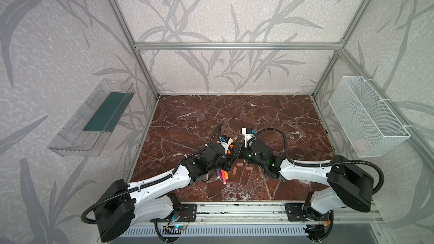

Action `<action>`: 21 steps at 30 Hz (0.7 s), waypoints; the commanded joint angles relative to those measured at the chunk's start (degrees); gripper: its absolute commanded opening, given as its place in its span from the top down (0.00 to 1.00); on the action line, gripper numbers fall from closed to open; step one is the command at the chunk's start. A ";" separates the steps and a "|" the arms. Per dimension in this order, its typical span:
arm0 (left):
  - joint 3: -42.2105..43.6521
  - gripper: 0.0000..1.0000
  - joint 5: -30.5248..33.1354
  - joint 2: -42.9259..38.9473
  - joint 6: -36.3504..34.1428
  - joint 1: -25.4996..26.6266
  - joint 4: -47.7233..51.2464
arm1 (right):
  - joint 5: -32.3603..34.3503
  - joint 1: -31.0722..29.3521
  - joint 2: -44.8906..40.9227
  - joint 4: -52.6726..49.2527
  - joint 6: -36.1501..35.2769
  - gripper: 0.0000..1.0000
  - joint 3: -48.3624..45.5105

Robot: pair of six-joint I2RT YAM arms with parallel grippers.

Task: Insert the pens into the pen caps

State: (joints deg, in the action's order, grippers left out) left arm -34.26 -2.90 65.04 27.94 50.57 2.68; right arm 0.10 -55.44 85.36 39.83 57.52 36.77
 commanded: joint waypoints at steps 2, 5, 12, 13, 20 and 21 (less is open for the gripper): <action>0.06 0.70 2.71 -0.67 -0.27 0.19 -5.01 | -0.10 -2.04 0.40 2.14 0.23 1.00 -0.56; 0.16 0.70 3.16 -1.70 -0.50 0.15 -4.53 | 0.21 -2.13 0.65 2.10 0.36 1.00 -0.73; 0.40 0.86 3.80 -2.81 -0.46 0.15 -4.27 | 0.49 -2.13 0.86 1.66 0.32 1.00 -0.91; 0.51 0.87 3.78 -2.89 -0.44 0.15 -4.39 | 0.60 -2.18 0.72 1.43 0.23 1.00 -0.90; 0.92 1.00 4.20 -2.28 -0.24 0.15 -4.52 | 2.30 -2.13 -1.04 -1.20 -1.85 0.81 -1.49; 1.16 1.00 4.67 -2.20 -0.02 0.13 -4.44 | 2.96 -2.15 -1.86 -2.53 -2.60 0.72 -1.42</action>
State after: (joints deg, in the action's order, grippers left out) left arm -33.39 -0.05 63.64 28.01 50.57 1.63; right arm 2.07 -56.75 85.32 40.86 57.39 36.60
